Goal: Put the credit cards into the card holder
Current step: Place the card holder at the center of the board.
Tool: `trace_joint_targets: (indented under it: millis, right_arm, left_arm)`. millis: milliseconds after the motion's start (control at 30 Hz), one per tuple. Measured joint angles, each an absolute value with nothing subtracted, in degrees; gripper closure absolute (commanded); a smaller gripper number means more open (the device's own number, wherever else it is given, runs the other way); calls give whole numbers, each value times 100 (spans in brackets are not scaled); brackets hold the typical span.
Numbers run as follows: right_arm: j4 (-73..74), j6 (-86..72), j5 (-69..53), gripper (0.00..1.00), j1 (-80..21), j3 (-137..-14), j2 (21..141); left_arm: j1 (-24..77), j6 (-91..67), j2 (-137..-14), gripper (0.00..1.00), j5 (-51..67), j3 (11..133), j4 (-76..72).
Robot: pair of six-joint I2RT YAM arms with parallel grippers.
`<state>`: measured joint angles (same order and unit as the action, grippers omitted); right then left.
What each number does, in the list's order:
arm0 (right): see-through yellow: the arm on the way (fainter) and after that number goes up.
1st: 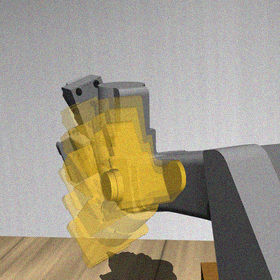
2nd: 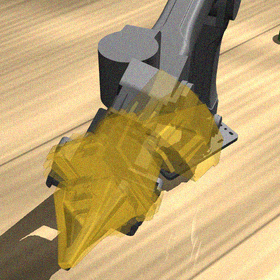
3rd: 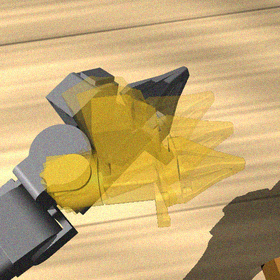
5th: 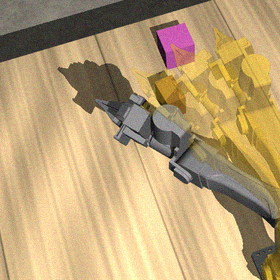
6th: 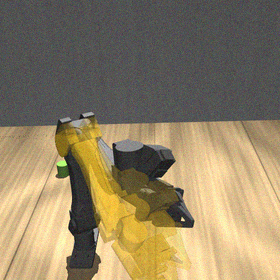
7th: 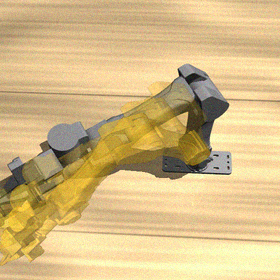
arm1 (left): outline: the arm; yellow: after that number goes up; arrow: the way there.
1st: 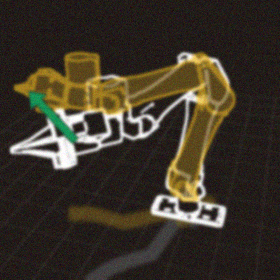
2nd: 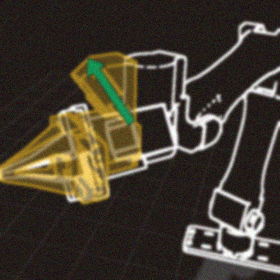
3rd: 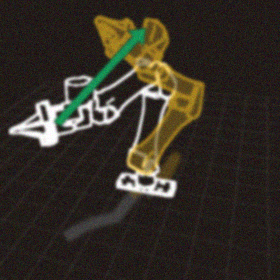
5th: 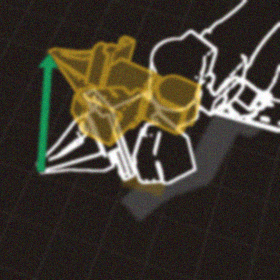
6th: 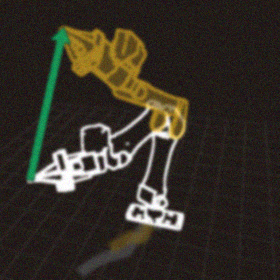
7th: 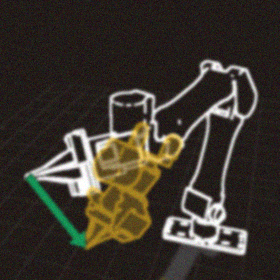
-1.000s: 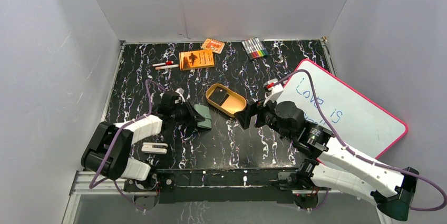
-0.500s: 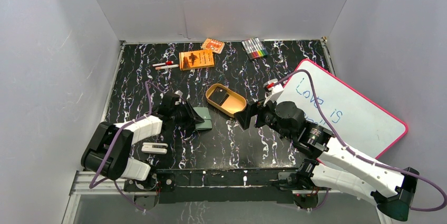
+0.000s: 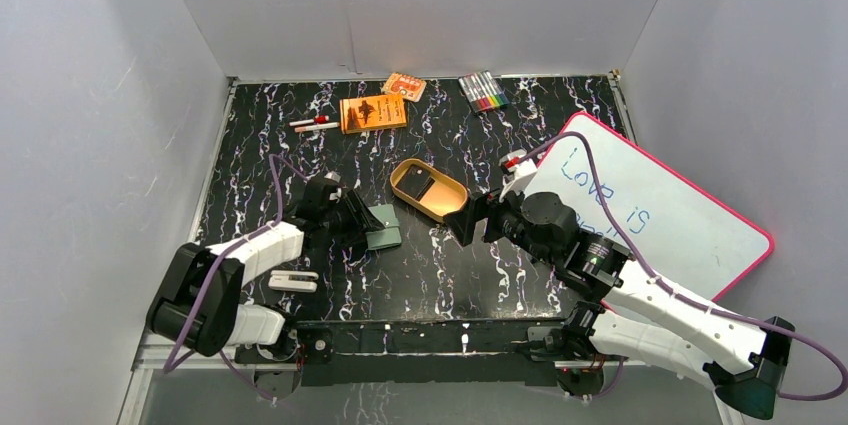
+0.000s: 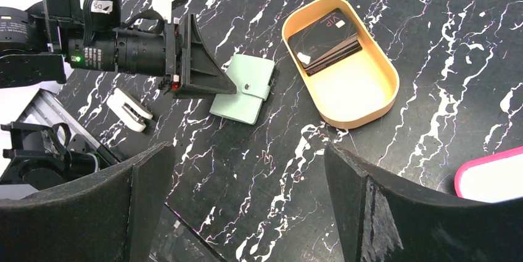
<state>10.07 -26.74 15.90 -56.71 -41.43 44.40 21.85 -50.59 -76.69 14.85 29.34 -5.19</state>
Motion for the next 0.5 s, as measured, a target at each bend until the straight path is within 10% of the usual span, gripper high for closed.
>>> trace_joint_targets:
  millis: [333, 500]
  right_arm:
    - [1007, -2661, 1592, 2, -5671, -4143, 4464]
    - [1007, -2655, 1592, 2, -5671, -4143, 4486]
  left_arm:
    - [2272, -4814, -6757, 43, 687, 3026, 403]
    - [3557, -4814, -6233, 65, -84, 3361, 707]
